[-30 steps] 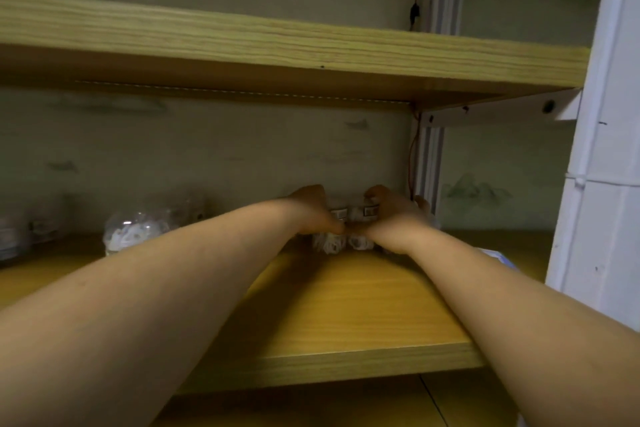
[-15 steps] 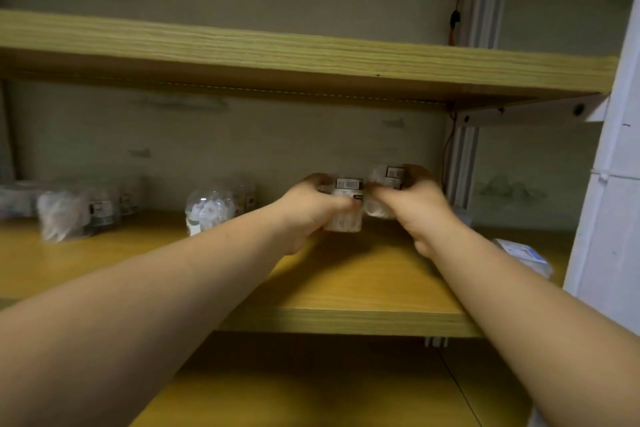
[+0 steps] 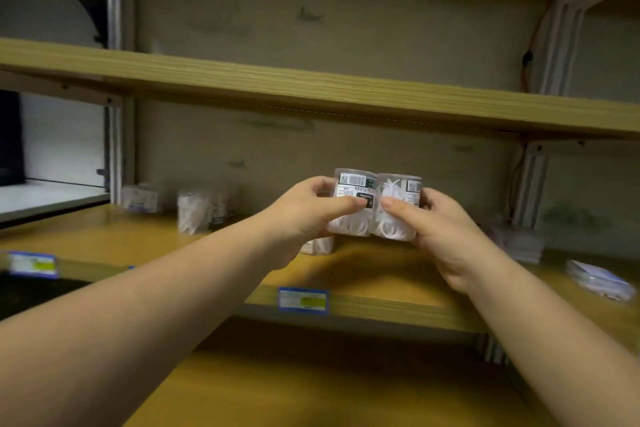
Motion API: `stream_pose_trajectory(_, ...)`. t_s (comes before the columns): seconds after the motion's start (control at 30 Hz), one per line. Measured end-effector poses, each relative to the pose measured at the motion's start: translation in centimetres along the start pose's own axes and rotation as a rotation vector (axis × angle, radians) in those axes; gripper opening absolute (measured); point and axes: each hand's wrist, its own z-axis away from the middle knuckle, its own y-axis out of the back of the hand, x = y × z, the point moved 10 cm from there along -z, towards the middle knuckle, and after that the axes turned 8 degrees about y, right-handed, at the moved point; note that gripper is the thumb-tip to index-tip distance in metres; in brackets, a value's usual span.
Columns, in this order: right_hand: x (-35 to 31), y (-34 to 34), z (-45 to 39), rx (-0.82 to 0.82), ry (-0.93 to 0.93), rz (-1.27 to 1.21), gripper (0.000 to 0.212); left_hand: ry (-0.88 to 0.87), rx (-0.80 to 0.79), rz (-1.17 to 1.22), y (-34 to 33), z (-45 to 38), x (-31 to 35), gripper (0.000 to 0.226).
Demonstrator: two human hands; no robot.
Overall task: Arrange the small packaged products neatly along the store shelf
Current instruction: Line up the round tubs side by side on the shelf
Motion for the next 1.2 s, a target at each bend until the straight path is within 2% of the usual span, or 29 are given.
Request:
stream_pose_trajectory(0.1, -1.5, -5.2, 1.0, -0.008, 0.024, 0.021, 0.053, 0.004, 0.027, -0.017, 5.0, 2.7, -0.1, 0.043)
stream_pose_trajectory(0.27, -2.8, -13.1, 1.6, 0.004, -0.012, -0.063, 0.037, 0.003, 0.086, -0.097, 13.7, 6.3, 0.4, 0.040)
stream_pose_trajectory(0.53, -1.6, -20.8, 1.0, 0.036, -0.081, 0.065, 0.032, 0.049, 0.217, -0.216, 25.1, 7.7, -0.6, 0.043)
stream_pose_trajectory(0.63, 0.4, -22.1, 0.3, 0.060, -0.149, 0.039, 0.029, 0.138, 0.267, -0.282, 27.7, 6.6, -3.0, 0.059)
stream_pose_trajectory(0.77, 2.5, -23.5, -1.0, 0.058, -0.192, 0.057, 0.039, 0.274, 0.238, -0.462, 28.8, 4.8, -6.4, 0.069)
stream_pose_trajectory(0.9, 3.9, -24.1, -1.8, 0.043, -0.198, 0.060, 0.038, 0.257, 0.194, -0.470, 27.6, 3.4, -7.1, 0.066)
stream_pose_trajectory(1.03, 4.3, -23.8, -2.5, 0.031, -0.186, 0.064, 0.038, 0.237, 0.151, -0.456, 26.3, 2.7, -7.4, 0.054)
stream_pose_trajectory(1.2, 3.9, -23.7, -3.1, 0.006, -0.160, 0.069, 0.043, 0.223, 0.187, -0.523, 26.0, 2.4, -7.3, 0.053)
